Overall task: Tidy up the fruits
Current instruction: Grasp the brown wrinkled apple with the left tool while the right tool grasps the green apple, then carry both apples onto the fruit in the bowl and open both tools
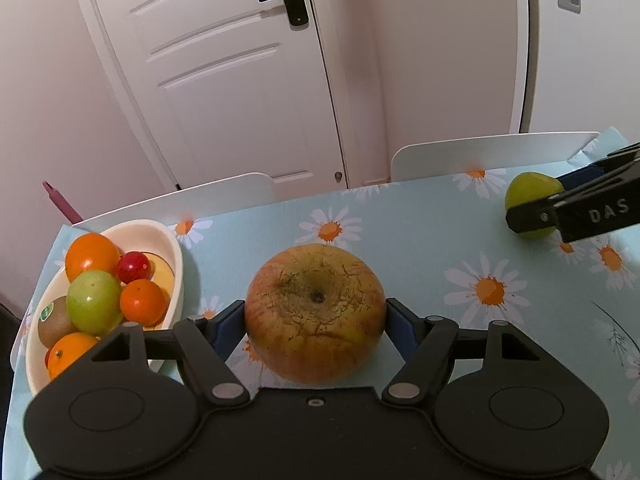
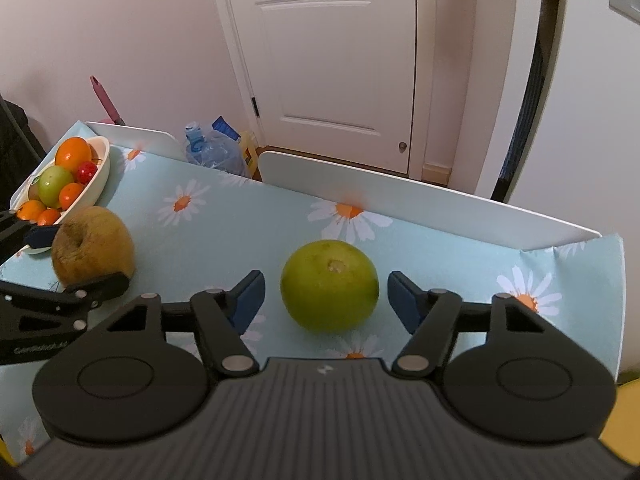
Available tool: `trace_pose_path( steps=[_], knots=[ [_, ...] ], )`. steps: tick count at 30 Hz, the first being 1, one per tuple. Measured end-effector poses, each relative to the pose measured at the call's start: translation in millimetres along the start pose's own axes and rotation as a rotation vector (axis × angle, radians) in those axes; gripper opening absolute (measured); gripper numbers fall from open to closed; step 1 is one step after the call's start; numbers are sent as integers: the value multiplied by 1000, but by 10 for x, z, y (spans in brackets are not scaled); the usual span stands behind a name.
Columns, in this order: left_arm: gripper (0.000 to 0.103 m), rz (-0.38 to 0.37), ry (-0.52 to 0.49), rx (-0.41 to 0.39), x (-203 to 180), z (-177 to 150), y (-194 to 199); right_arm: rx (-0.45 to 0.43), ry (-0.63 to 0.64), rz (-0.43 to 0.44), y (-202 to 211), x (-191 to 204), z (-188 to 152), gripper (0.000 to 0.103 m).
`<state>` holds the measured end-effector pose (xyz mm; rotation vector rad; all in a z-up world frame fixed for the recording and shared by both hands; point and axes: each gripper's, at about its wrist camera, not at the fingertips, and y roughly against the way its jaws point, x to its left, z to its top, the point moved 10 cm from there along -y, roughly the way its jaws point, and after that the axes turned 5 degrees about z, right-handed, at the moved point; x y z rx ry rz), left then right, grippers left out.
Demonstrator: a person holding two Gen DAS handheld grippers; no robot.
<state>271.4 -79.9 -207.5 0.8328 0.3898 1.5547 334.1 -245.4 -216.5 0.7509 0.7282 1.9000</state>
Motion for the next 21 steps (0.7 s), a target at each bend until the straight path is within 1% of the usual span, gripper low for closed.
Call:
trace_pose_path(
  steps=[2,4,6,13,21],
  knots=[
    [77,1,7,-1,9,-6,25,-1,0,2,-24,-2,5,80],
    [77,1,13,-5,18,-6,58,0,6,-3,-44,-1,7,77],
    [77,3,18,-10,33,-2,90,2,15,-14,-58,-3,11,69],
    [77,6,43,-31,113,14,268,4,15,-9,5,75,6,69],
    [77,24,92,-54,328,40,573,-23,67,30,259,429,122,69]
  ],
)
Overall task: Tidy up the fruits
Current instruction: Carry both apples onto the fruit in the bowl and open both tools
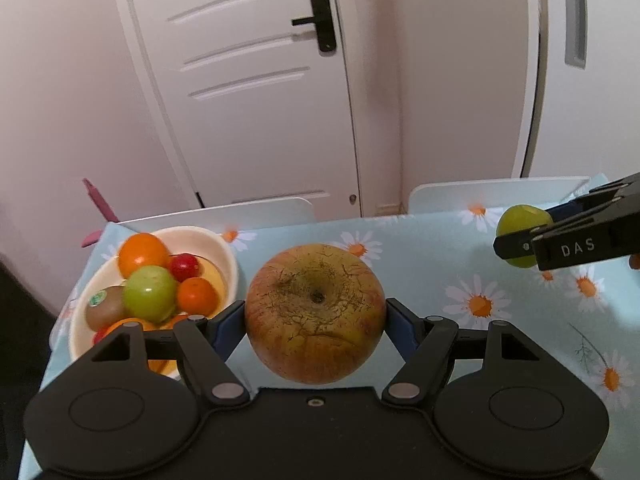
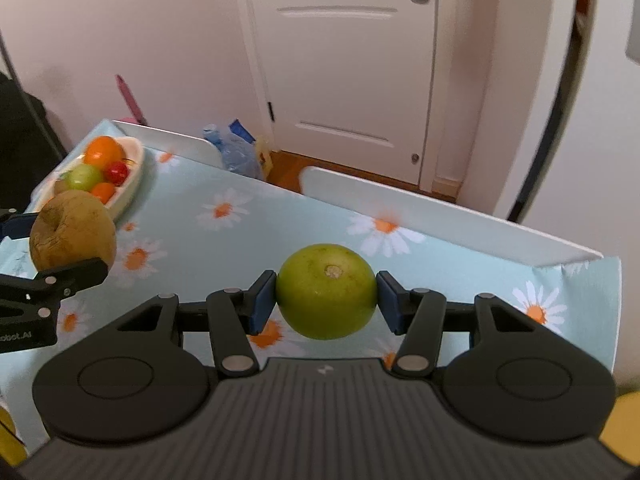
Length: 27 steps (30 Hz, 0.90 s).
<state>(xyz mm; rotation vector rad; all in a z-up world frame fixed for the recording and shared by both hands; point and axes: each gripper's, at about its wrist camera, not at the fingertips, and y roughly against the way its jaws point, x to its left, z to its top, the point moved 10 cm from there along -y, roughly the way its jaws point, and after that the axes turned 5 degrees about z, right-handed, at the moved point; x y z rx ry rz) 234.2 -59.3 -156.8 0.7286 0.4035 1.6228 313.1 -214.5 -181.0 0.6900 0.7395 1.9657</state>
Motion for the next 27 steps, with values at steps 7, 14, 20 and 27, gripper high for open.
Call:
trace_pose_path(
  steps=[7,14,20,27],
  knots=[
    [77,25,52,-14,333,54,267,-31,55,45,214,455,199,69],
    [77,26,68,-24,748,72,407,-46,65,73,280,995,374,69],
    [77,21,67,-21,1179,78,401,-56,47,78,197,1437,524,69],
    [77,12,45,-18,1632,79,216,-62,20,64,10,1826,653,69]
  ],
)
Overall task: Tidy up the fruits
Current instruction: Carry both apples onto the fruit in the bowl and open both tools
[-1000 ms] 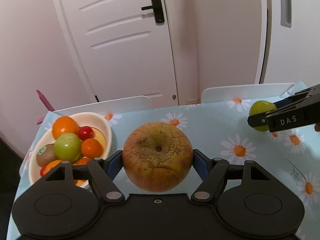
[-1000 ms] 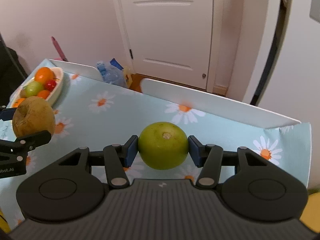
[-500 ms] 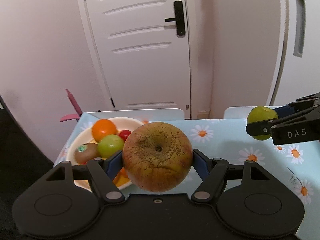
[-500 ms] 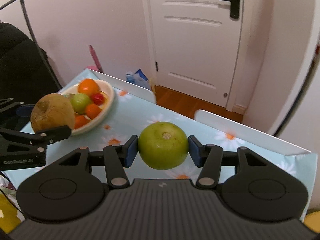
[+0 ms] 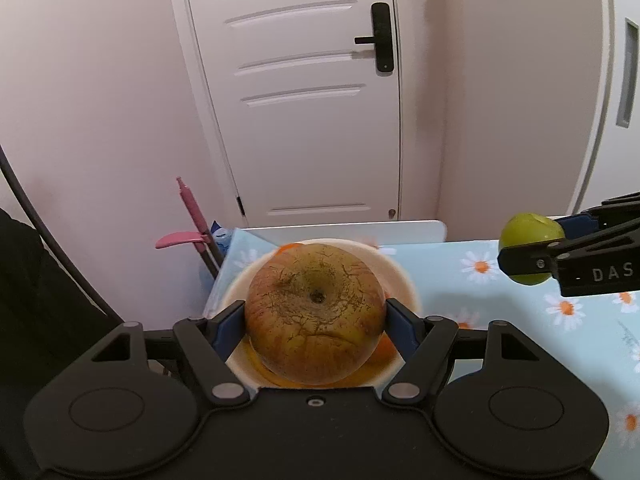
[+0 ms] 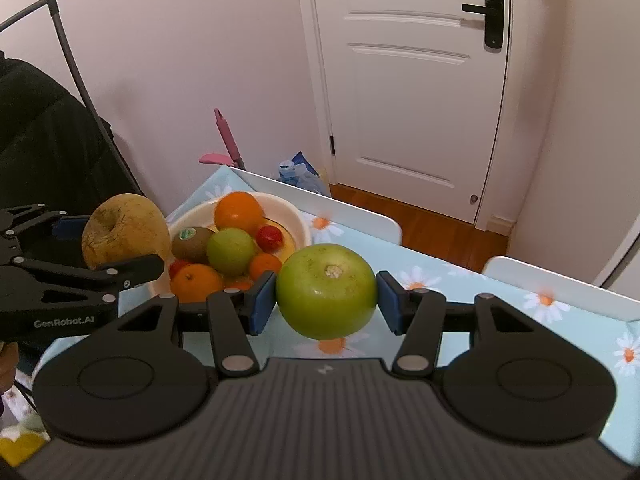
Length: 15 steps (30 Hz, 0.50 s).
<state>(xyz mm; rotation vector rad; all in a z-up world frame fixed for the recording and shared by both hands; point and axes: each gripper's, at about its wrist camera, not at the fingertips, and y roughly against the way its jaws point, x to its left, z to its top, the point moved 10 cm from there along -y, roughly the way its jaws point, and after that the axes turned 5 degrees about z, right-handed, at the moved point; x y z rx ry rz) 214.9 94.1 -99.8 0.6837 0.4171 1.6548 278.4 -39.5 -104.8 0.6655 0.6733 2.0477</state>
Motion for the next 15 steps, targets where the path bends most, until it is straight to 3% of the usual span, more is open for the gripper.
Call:
trace_pose_path(
  steps=[15],
  knots=[
    [77,-75,-116,12,322,-142,-612,25,-90,-84,-458,197,-10,69]
  ],
)
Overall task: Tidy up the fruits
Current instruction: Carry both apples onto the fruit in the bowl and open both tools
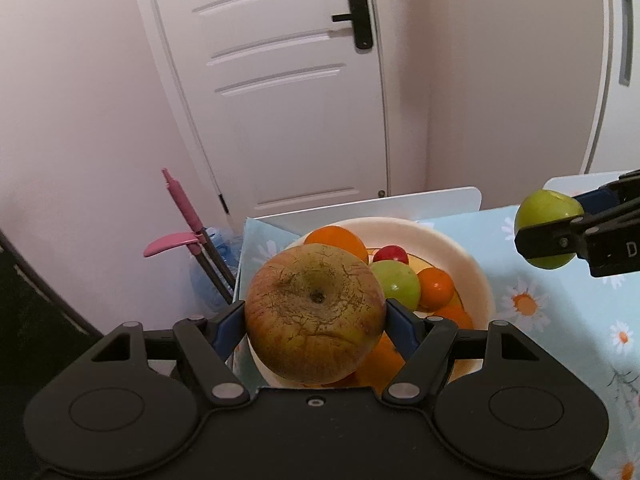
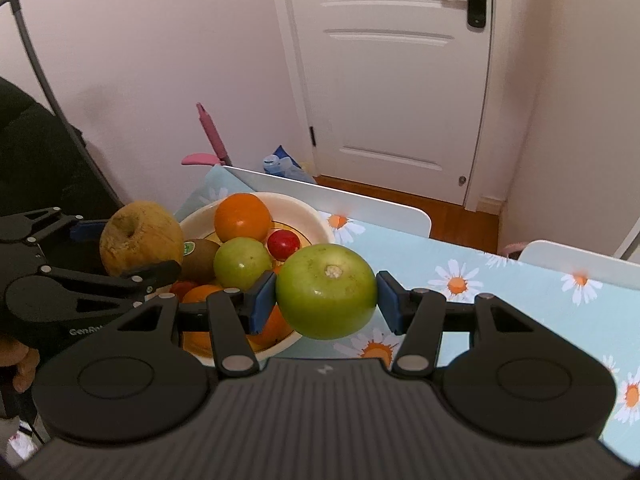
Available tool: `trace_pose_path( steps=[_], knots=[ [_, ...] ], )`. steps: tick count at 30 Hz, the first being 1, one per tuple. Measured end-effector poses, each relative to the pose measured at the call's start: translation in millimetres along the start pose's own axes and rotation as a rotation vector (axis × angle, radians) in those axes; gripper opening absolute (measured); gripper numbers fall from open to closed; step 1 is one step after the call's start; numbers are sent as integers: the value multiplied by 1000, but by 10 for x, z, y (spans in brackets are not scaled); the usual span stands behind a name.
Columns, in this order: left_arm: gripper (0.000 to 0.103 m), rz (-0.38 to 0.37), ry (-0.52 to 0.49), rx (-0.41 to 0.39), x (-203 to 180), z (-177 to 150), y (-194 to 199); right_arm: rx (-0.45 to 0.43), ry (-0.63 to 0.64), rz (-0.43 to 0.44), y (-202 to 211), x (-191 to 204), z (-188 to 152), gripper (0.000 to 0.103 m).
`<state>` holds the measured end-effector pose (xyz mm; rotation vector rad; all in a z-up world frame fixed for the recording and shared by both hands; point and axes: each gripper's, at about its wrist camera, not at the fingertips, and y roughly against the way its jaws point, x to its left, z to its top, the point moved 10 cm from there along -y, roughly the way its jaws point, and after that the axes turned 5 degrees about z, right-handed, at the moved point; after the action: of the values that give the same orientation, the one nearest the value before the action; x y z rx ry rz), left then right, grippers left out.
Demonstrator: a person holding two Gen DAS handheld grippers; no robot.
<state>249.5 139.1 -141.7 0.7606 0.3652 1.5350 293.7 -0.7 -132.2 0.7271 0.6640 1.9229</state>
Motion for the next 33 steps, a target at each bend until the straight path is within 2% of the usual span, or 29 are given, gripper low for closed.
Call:
trace_pose_path(
  steps=[10,17,19,21,33],
  knots=[
    [77,-40,-59,-18,-27,-10,-218,16,-21,-30,-154,32,-17,69],
    [78,-32,-72,-23,-58,-54,-241,24,-11,-27,-185,44,-12,69],
    [92,-30,-82,-40,-73,-56,-216,28,-7,-24,-192,52,-7,69],
    [95,-25,-90,-59,-79,-48,-176,31,-2,-19,-202,63,-10,69],
    [95,-11,-31,-59,-10,-85,10,49,39,8,-270,129,2,69]
  ],
)
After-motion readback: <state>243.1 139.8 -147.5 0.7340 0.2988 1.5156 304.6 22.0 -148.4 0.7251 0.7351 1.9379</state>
